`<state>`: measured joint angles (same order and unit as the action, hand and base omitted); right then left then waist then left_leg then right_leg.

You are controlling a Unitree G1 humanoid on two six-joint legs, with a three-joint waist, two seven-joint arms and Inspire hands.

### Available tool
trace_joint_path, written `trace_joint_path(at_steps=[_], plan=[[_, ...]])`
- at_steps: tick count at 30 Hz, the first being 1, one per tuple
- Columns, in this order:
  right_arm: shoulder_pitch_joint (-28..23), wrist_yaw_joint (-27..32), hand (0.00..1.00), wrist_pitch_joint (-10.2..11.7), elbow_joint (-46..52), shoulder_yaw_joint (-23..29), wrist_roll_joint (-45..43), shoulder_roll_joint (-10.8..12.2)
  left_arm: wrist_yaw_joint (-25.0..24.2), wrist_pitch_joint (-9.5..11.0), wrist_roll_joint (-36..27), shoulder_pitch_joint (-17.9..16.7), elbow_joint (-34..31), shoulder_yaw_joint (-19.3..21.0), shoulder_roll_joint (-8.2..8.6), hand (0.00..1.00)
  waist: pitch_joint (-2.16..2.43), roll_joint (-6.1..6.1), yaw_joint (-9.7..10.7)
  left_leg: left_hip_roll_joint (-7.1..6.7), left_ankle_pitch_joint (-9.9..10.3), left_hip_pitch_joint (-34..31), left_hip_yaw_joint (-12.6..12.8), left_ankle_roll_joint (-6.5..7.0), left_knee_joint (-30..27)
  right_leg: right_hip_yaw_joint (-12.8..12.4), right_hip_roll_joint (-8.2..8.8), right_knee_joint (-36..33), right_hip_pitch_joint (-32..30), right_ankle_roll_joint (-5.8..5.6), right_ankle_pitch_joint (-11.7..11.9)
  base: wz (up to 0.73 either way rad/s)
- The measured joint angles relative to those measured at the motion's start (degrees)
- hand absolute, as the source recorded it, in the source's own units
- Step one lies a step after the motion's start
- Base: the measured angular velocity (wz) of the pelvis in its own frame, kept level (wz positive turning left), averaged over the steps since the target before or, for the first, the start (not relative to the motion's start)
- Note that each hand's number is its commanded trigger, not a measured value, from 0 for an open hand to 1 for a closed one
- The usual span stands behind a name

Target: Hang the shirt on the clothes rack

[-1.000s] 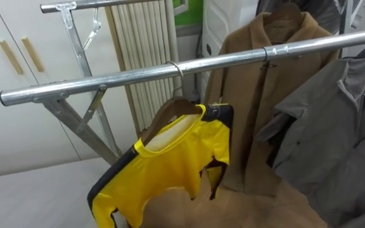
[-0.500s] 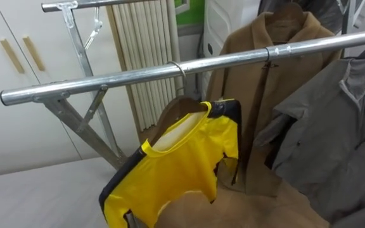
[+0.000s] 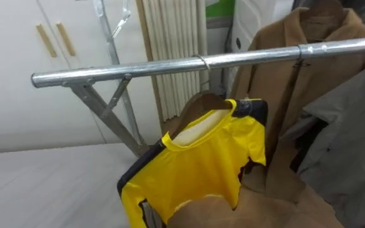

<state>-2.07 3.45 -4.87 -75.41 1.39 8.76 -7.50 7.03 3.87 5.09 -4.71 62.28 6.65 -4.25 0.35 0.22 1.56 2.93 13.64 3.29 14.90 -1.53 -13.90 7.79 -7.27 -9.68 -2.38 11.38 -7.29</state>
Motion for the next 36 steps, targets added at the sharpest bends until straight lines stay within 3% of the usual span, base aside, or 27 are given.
trace_joint_path(at_steps=[1, 2, 3, 4, 6, 7, 8, 10, 12, 13, 14, 15, 16, 17, 19, 20, 21, 22, 23, 24, 26, 28, 29, 31, 32, 33, 36], plan=[[0.37, 0.26, 0.00, -0.10, -0.05, 0.49, 0.09, -0.11, -0.11, 0.00, 0.05, 0.52, -0.03, 0.02, 0.30, 0.00, 0.04, -0.16, 0.03, 0.29, 0.10, -0.54, 2.08, -0.15, -0.41, 1.51, 0.40, 0.11, -0.24, 0.22, -0.17, 1.23], [0.93, 0.75, 0.00, -0.34, -0.12, 1.91, -0.26, -0.24, -0.68, 0.00, 0.13, 1.69, -0.02, 0.02, 0.79, 0.00, 0.15, 0.15, 0.04, 1.00, 0.50, -1.97, 5.80, -0.41, -2.73, 4.77, 1.28, -0.39, -0.76, 0.97, -1.05, 1.37], [1.51, 1.04, 0.00, -0.84, -0.11, 2.67, -0.28, -0.40, -1.50, 0.00, 0.02, 2.35, -0.02, -0.07, 1.07, 0.00, -0.35, 0.13, -0.08, 2.68, 1.50, -2.84, 9.44, -0.34, -6.81, 7.72, 1.87, -1.19, -0.79, 0.39, -2.49, 1.37], [1.73, 1.19, 0.00, -1.00, -0.10, 2.73, -0.21, -0.49, -1.74, 0.00, -0.05, 2.37, -0.02, -0.08, 1.16, 0.00, -0.24, 0.09, -0.16, 3.60, 2.01, -2.80, 10.80, -0.40, -8.69, 9.10, 2.14, -1.63, -0.74, 0.05, -3.12, 1.34], [3.12, 1.40, 0.00, -0.98, -0.04, 3.76, 0.08, -0.84, -2.91, 0.01, -1.06, 2.60, -0.02, -0.17, 1.22, 0.00, -0.24, 0.12, -0.17, 6.71, 3.17, -1.36, 15.09, -0.06, -14.86, 15.11, 3.28, -2.98, -0.65, -0.05, -4.39, 1.37], [3.43, 1.43, 0.00, -0.95, -0.02, 4.14, 0.23, -0.95, -3.14, 0.01, -1.13, 2.68, -0.02, -0.26, 1.29, 0.00, -0.25, 0.12, -0.17, 7.40, 3.17, -0.90, 15.71, -0.07, -15.97, 16.69, 3.57, -3.05, -0.57, 0.10, -4.41, 1.45], [4.02, 1.40, 0.00, -0.85, -0.04, 4.99, 0.23, -1.11, -3.83, 0.01, -1.11, 2.70, -0.02, -0.35, 1.41, 0.00, -0.10, 0.46, -0.17, 7.93, 3.16, 0.40, 16.31, -0.10, -16.79, 19.89, 4.21, -2.99, -0.45, 0.04, -4.61, 1.47], [4.54, 1.28, 0.00, -0.48, -0.17, 5.76, 0.17, -1.46, -5.03, 0.01, -1.06, 2.76, -0.01, -0.93, 1.76, 0.00, -0.16, 0.33, -0.13, 7.84, 3.16, 2.25, 16.55, -0.19, -16.41, 24.46, 4.85, -2.80, -0.02, -0.65, -4.98, 1.44], [4.36, 0.50, 0.00, 0.13, -0.25, 6.62, -0.37, -1.37, -6.37, 0.02, -1.07, 2.70, 0.03, -1.20, 1.84, 0.00, -0.12, 0.26, -0.40, 6.02, 3.22, 5.70, 17.57, -0.09, -11.28, 29.96, 5.31, -3.14, -0.07, -2.85, -5.96, 1.25], [4.26, 0.36, 0.00, 0.20, -0.27, 6.59, -0.35, -1.30, -6.59, 0.02, -1.07, 2.68, 0.03, -1.21, 1.84, 0.00, -0.03, 0.16, -0.45, 5.24, 3.26, 6.57, 17.79, 0.01, -9.05, 31.12, 5.27, -3.33, -0.20, -3.72, -6.01, 1.06], [4.31, -0.01, 0.00, 0.51, -0.20, 6.46, -0.25, -1.12, -6.79, 0.02, -1.12, 2.69, 0.01, -1.27, 1.91, 0.00, 0.33, -0.57, -0.49, 3.90, 4.08, 7.45, 18.22, 0.98, -5.13, 33.33, 5.14, -4.88, -1.47, -7.34, -5.61, 0.98], [4.55, -0.58, 0.00, 0.86, -0.08, 6.43, -0.12, -0.84, -6.90, 0.01, -1.14, 2.92, -0.08, -1.31, 1.87, 0.00, 0.74, -1.56, -0.40, 2.79, 5.20, 7.77, 18.23, 1.19, -1.47, 33.99, 5.04, -6.71, -3.05, -9.08, -4.96, 0.96], [4.56, -0.97, 0.00, 1.15, -0.11, 6.43, 0.01, -0.71, -6.90, 0.01, -1.13, 3.11, -0.08, -1.30, 1.84, 0.00, 0.58, -1.36, -0.38, 2.00, 5.57, 8.13, 18.55, 1.47, 0.43, 34.08, 5.08, -7.36, -3.65, -9.01, -4.91, 0.77], [4.88, -1.54, 0.00, 1.32, -0.18, 6.43, 0.12, -0.45, -6.90, -0.04, -1.14, 3.12, 0.01, -1.17, 1.72, 0.00, 0.62, -0.63, -0.86, 1.67, 6.77, 8.41, 19.37, 0.31, 3.25, 35.26, 5.50, -8.25, -4.56, -8.50, -4.65, 0.38], [4.77, -1.70, 0.00, 1.21, -0.07, 5.89, 0.30, -0.55, -6.92, -1.06, -1.33, 2.61, 0.63, -1.32, 1.83, 0.00, 0.59, -1.21, -1.90, 3.48, 6.78, 8.02, 19.60, -0.44, 3.15, 34.79, 6.30, -10.06, -5.95, -6.28, -3.43, 0.54], [3.38, -1.55, 0.00, 0.71, -0.03, 5.40, 0.59, -0.94, -6.92, -2.06, -1.91, 3.36, 1.77, -2.36, 1.89, 0.00, 0.58, -1.09, -1.65, 4.64, 6.65, 8.28, 20.42, -0.90, 3.15, 34.26, 10.66, -13.52, -6.34, -4.18, -4.66, 1.45], [2.30, -1.03, 0.00, -0.32, -0.03, 5.56, 0.56, -1.72, -6.93, -2.20, -2.35, 3.25, 1.90, -3.07, 1.89, 0.00, 0.45, -0.69, -1.76, 5.23, 6.16, 8.42, 21.07, -1.93, 2.87, 30.13, 17.42, -18.49, -7.36, -5.71, -6.41, 1.57], [2.03, -0.68, 0.00, -0.42, -0.04, 5.69, 0.60, -2.14, -6.93, -2.20, -2.74, 2.82, 1.85, -3.08, 1.66, 0.00, 0.26, 0.10, -2.11, 5.11, 6.00, 8.20, 20.76, -2.43, 2.13, 26.77, 20.04, -20.03, -8.04, -7.73, -6.81, 1.14], [2.53, -0.52, 0.00, -0.07, -0.22, 5.74, 0.30, -2.91, -6.92, -2.85, -4.19, 1.11, 1.80, -2.41, 0.90, 0.00, 0.40, 0.94, -2.88, 4.97, 5.77, 7.68, 19.48, -3.21, 0.05, 24.70, 20.32, -20.43, -8.31, -10.91, -6.58, 0.42], [3.12, -0.52, 0.00, 0.40, -0.98, 5.17, 0.12, -3.26, -6.76, -4.64, -5.08, -0.65, 1.96, -1.50, 0.25, 0.00, 0.54, -0.73, -3.74, 5.30, 5.75, 6.91, 16.60, -2.96, -0.63, 25.76, 18.31, -17.55, -6.06, -11.48, -5.38, 0.18], [3.04, -0.60, 0.00, 1.85, -1.29, 4.82, -0.42, -3.21, -6.09, -7.33, -5.02, -3.23, 3.56, 2.01, -1.31, 0.00, 0.46, -1.56, -3.30, 5.45, 5.02, 6.33, 12.68, -2.01, 0.17, 28.48, 16.07, -12.39, -2.52, -10.93, -3.20, 0.38], [1.78, -1.28, 0.00, 1.10, -0.96, 4.99, -0.42, -2.23, -5.39, -8.78, -4.87, -3.93, 4.66, 5.39, -2.97, 0.00, 0.34, -1.11, -2.66, 5.18, 2.72, 6.32, 8.53, -1.97, 2.26, 29.23, 15.21, -9.96, -0.38, -11.65, -2.43, 0.83], [1.08, -1.62, 0.00, -0.47, -0.92, 5.75, -0.18, -1.85, -5.13, -9.37, -4.83, -4.41, 5.02, 6.17, -3.66, 0.00, 0.23, -0.62, -1.85, 4.87, 1.91, 6.23, 6.45, -1.91, 2.73, 28.87, 14.95, -8.87, 1.02, -12.12, -1.70, 1.00], [-0.57, -1.73, 0.00, -1.84, -0.90, 7.09, 0.01, -1.64, -4.97, -9.94, -4.92, -5.01, 5.10, 6.74, -3.99, 0.00, 0.09, 0.28, -0.19, 3.88, 1.07, 6.26, 3.15, -1.01, 3.40, 25.32, 14.54, -7.15, 2.81, -11.71, -1.15, 1.07], [-1.44, -1.89, 0.00, -2.42, -0.75, 7.41, 0.28, -1.71, -4.78, -10.06, -4.92, -5.56, 4.99, 6.65, -4.14, 0.00, 0.11, 0.73, 0.18, 3.08, 0.73, 6.32, 1.41, -0.52, 3.88, 22.00, 13.92, -6.50, 3.39, -11.67, -1.07, 0.89], [-1.66, -1.81, 0.00, -2.75, -0.64, 7.42, 0.20, -1.84, -4.70, -10.27, -4.91, -5.59, 4.73, 6.62, -4.15, 0.00, 0.13, 0.98, 0.25, 2.17, 0.51, 6.34, 0.29, -0.16, 4.26, 20.37, 13.68, -5.64, 3.91, -12.07, -0.83, 0.72], [-1.87, -1.76, 0.00, -3.62, -0.07, 7.23, 0.16, -1.63, -4.30, -10.56, -4.92, -5.92, 3.96, 6.65, -4.16, 0.00, 0.04, 1.51, -0.28, 1.48, 0.55, 6.28, -1.44, 0.41, 4.56, 19.97, 13.55, -3.59, 5.17, -13.12, -0.05, 0.30]])
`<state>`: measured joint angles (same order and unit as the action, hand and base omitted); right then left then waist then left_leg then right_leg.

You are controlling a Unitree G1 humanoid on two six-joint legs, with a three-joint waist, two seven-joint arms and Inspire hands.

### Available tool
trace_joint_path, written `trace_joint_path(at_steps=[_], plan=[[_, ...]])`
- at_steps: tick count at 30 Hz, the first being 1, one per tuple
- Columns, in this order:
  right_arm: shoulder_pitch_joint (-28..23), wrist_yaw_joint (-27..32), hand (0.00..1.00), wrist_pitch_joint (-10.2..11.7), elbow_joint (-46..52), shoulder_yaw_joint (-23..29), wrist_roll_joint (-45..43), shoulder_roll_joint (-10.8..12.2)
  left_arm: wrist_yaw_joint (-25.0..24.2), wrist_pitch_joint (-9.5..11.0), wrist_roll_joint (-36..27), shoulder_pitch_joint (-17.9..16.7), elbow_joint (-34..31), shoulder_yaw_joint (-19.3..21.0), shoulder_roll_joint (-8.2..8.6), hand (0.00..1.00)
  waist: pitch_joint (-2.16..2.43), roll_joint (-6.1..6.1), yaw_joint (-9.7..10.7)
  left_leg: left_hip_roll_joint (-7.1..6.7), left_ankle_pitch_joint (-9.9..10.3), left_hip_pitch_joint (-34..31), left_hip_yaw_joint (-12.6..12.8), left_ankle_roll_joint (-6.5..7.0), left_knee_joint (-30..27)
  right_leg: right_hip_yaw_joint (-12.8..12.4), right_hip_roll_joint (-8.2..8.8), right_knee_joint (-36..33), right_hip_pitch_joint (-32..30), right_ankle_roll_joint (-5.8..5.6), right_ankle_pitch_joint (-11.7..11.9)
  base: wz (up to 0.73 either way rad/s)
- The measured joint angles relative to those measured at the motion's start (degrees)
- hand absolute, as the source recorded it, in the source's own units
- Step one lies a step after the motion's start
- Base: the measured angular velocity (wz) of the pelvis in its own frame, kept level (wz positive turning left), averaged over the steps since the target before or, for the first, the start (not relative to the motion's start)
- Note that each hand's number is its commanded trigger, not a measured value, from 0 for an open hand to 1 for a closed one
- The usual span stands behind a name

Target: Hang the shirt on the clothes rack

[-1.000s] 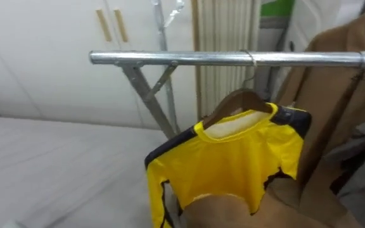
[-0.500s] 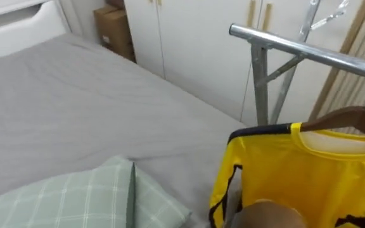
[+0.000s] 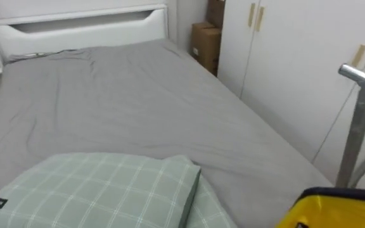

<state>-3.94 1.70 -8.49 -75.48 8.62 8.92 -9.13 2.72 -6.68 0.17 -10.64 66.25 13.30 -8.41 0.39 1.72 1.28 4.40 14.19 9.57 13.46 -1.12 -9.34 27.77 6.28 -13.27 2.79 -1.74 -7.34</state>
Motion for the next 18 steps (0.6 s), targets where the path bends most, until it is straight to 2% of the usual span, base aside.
trace_joint_path(at_steps=[1, 3, 4, 7, 10, 11, 12, 15, 18], plan=[[-0.06, -0.02, 0.00, -0.26, 0.12, -0.06, -0.04, 0.01, 0.28, -0.10, 0.01, 0.05, -0.04, -0.03, -0.04, 0.00, 0.01, 0.07, 0.03, -0.11, 0.05, 0.00, -0.31, 0.09, -0.03, -1.08, -0.20, 0.40, 0.17, -0.13, 0.08, 0.27], [-0.32, 0.16, 0.00, -0.45, 0.88, -0.11, -0.97, 0.12, 0.63, -0.46, 0.02, 0.10, -0.20, -0.21, -0.07, 0.00, -0.01, 0.22, 0.09, -0.50, 0.36, 0.00, -1.26, 0.61, -0.14, -6.01, -0.81, 0.73, 0.35, -0.45, 0.46, 0.24], [-0.54, 0.22, 0.00, -0.47, 1.46, -0.23, -1.25, 0.26, 0.66, -0.47, 0.02, 0.07, -0.18, -0.25, -0.09, 0.00, -0.01, 0.23, 0.02, -0.62, 0.40, 0.01, -1.54, 0.67, -0.14, -6.68, -0.87, 0.69, 0.35, -0.45, 0.60, 0.13], [-0.43, 0.81, 0.00, -0.29, 3.11, -0.61, -2.59, 0.70, 1.16, -0.54, 0.06, -0.22, 0.21, -1.16, -0.38, 0.00, -0.01, 0.12, -0.03, -0.82, 0.43, 0.05, -1.84, 0.71, -0.38, -7.04, -0.79, 0.61, 0.35, -0.70, 0.86, 0.04], [0.10, 1.26, 0.00, -0.30, 4.34, -0.65, -4.13, 1.14, 1.79, -1.10, 1.41, -0.32, 0.75, -3.20, -0.68, 0.00, -0.80, 0.08, -0.07, -1.09, 0.50, 0.04, -1.85, 0.85, -0.30, -7.19, -0.53, 0.59, 0.35, -0.89, 0.96, 0.00], [0.31, 1.24, 0.00, -0.25, 4.55, -0.72, -5.04, 1.17, 1.79, -1.61, 2.74, -0.37, 1.39, -3.81, -0.67, 0.00, -1.28, 0.00, -0.20, -1.07, 0.81, -0.02, -1.85, 1.34, -0.21, -7.31, -0.57, 0.58, 0.36, -0.94, 0.96, 0.00], [0.32, 1.23, 0.00, -0.25, 4.55, -1.00, -5.04, 1.17, 1.89, -2.09, 3.13, -0.63, 1.99, -4.64, -0.67, 0.00, -1.39, -0.05, -0.20, -1.06, 0.92, -0.04, -2.17, 1.44, -0.16, -7.38, -0.60, 0.64, 0.35, -1.07, 1.03, 0.00], [0.26, 1.12, 0.00, 0.13, 4.43, -1.90, -4.36, 1.16, 2.05, -3.10, 4.52, -1.86, 2.45, -7.18, -0.60, 0.00, -1.34, -0.14, -0.11, -1.06, 1.09, -0.36, -2.68, 1.62, -0.29, -7.38, -0.57, 0.83, 0.39, -1.19, 1.11, 0.07], [-0.22, 0.59, 0.00, 1.13, 4.31, -2.91, -4.23, 1.12, 2.04, -3.95, 7.07, -2.21, 2.37, -7.71, -0.18, 0.00, -1.32, -0.09, 0.09, -1.11, 1.09, -0.47, -3.49, 1.62, -0.36, -8.27, -0.78, 1.70, 1.05, -1.36, 1.21, 0.17]])
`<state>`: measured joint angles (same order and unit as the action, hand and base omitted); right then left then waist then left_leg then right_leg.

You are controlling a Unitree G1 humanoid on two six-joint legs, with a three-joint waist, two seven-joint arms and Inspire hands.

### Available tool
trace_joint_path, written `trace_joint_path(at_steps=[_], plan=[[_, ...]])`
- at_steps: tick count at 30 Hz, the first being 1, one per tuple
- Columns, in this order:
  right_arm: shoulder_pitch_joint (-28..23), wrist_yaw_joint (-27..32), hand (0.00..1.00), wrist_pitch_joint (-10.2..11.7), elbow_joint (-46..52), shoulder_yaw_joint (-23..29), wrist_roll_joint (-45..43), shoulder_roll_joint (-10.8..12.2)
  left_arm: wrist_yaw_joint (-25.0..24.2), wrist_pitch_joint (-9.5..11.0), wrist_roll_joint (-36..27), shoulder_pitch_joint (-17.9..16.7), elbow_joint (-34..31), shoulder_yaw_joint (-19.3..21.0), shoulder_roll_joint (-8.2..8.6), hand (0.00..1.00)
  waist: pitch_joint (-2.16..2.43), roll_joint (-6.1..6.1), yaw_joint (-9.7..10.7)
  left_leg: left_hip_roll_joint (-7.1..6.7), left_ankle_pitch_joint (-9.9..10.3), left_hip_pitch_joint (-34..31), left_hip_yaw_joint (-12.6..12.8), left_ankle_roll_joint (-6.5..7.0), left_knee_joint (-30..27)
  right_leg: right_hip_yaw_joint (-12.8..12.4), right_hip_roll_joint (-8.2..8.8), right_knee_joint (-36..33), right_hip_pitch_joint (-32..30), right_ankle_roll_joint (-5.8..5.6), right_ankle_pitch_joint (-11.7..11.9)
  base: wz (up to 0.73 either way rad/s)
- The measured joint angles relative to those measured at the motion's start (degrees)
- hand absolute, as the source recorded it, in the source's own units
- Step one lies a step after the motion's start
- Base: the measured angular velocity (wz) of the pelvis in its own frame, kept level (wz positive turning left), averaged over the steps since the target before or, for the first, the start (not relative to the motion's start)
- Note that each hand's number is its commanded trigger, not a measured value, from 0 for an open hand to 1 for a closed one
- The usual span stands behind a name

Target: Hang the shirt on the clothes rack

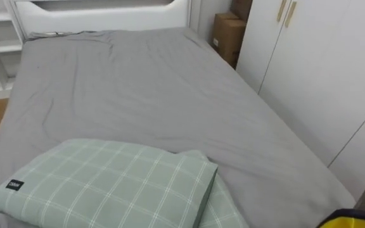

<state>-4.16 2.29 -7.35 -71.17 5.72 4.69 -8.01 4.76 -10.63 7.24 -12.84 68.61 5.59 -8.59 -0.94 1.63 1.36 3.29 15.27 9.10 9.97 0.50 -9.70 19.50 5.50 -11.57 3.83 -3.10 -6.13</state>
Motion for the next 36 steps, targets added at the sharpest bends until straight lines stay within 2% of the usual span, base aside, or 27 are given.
trace_joint_path(at_steps=[2, 6, 12, 21, 36], plan=[[-0.68, -0.66, 0.00, 0.38, -0.23, -0.04, 0.53, 0.00, -0.06, -0.70, 4.28, 0.09, -0.09, -0.24, 0.43, 0.00, 0.06, -0.04, 0.09, -0.05, -0.01, 0.03, -1.41, -0.02, -0.05, -2.07, -0.38, 1.18, 1.02, -0.24, -0.04, 0.31], [-0.49, -2.35, 0.00, 1.05, -0.65, -1.60, 2.42, -0.45, -0.07, -1.15, 8.71, 0.45, -0.09, -0.20, 1.37, 0.00, 0.29, -0.32, -0.13, 0.06, -0.09, 0.05, -1.74, -0.17, -0.07, -2.15, -0.76, 2.00, 1.72, -0.54, -0.23, 0.08], [-1.65, -3.82, 0.00, 1.64, -0.63, -2.33, 5.31, -0.76, -0.07, -1.59, 8.67, 1.76, -0.02, -0.24, 1.67, 0.00, 0.55, -0.48, 0.05, 0.08, -0.06, 0.03, -2.45, -0.22, -0.08, -2.11, -0.82, 2.04, 2.06, -0.62, -0.28, 0.06], [-1.99, -4.97, 0.00, 0.98, -0.60, -2.38, 6.52, -0.75, -0.07, -2.75, 8.65, 0.90, -0.04, -0.21, 1.80, 0.00, 0.90, -0.23, 0.03, 0.08, -0.06, 0.03, -2.73, -0.23, -0.18, -2.00, -0.82, 2.05, 2.29, -0.64, -0.30, 0.00], [-1.42, -6.90, 0.00, -0.34, -0.55, -4.47, 6.37, -1.14, -0.07, -3.29, 8.67, 3.52, -0.08, -0.44, 2.09, 0.00, 0.87, 0.10, 0.27, 0.03, -0.17, -1.48, -5.52, -0.54, -0.98, -2.20, -0.97, 3.07, 2.99, -0.73, -0.36, 0.09]])
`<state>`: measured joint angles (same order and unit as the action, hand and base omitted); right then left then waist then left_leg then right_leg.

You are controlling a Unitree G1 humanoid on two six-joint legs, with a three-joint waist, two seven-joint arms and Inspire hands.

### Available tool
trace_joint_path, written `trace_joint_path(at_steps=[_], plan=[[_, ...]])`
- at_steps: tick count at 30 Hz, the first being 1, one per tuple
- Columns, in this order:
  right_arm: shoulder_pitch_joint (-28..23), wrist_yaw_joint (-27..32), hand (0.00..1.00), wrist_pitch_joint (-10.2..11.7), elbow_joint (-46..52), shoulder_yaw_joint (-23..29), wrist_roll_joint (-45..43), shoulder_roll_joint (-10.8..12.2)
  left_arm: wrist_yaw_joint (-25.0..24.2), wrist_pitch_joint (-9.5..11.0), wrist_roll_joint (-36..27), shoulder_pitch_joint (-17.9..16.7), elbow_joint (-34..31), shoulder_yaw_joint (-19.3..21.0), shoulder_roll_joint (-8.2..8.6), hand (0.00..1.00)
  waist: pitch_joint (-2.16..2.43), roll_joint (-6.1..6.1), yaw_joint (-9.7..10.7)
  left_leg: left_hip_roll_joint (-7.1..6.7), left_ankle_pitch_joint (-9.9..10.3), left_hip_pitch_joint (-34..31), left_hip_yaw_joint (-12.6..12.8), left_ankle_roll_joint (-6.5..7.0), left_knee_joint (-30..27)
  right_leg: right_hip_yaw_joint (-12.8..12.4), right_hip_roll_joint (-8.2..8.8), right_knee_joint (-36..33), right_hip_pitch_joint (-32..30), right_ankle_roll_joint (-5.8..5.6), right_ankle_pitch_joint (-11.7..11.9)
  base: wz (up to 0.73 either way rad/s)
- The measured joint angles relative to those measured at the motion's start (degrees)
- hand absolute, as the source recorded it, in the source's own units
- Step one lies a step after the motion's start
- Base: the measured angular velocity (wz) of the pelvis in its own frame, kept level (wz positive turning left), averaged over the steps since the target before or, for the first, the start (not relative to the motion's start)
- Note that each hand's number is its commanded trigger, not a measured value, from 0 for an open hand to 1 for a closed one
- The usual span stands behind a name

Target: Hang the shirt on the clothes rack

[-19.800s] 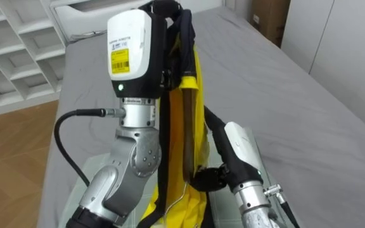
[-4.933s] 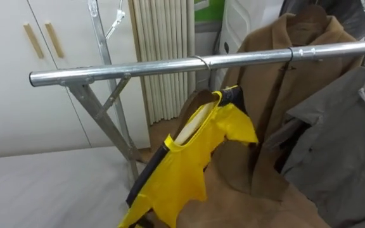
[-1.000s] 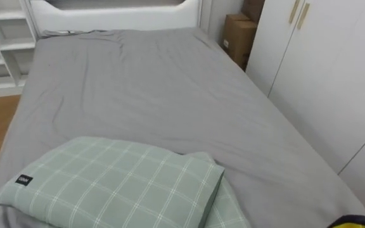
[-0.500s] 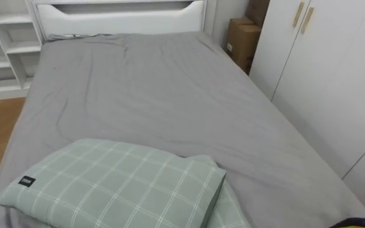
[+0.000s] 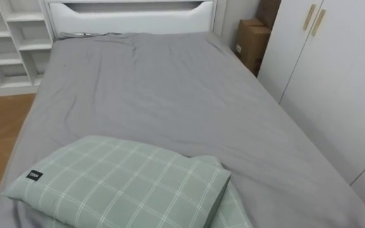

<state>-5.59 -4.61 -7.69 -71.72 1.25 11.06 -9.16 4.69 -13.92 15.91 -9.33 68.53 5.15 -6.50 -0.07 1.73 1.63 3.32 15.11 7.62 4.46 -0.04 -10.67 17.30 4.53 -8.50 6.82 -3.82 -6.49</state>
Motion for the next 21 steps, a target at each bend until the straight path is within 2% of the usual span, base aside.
trace_joint_path(at_steps=[12, 18, 21], plan=[[0.00, -1.28, 0.00, -1.73, 0.49, -0.07, 0.46, -0.19, -1.40, -1.11, 0.15, -0.17, -0.99, -2.32, -0.74, 0.00, -0.03, 0.26, -0.14, -0.02, -0.01, -0.18, -0.44, -0.02, -0.14, -0.09, 0.00, 0.01, 0.05, -0.16, -0.10, 0.01], [0.02, -1.37, 0.00, -2.25, 0.58, -0.07, 0.68, -0.17, -1.89, -1.58, 2.38, 0.11, -1.70, -4.37, -0.97, 0.00, -0.02, 0.39, -0.11, -0.04, -0.04, -0.35, -0.79, -0.07, -0.15, -0.21, 0.00, 0.01, 0.05, -0.16, -0.11, 0.01], [0.03, -1.29, 0.00, -2.25, 0.63, -0.12, 1.12, -0.16, -1.99, -2.12, 2.95, 0.57, -1.70, -4.90, -0.96, 0.00, 0.00, 0.28, -0.14, -0.09, -0.06, -0.37, -0.94, -0.10, -0.16, -1.75, -0.05, 0.02, 0.05, -0.22, -0.14, 0.02]])
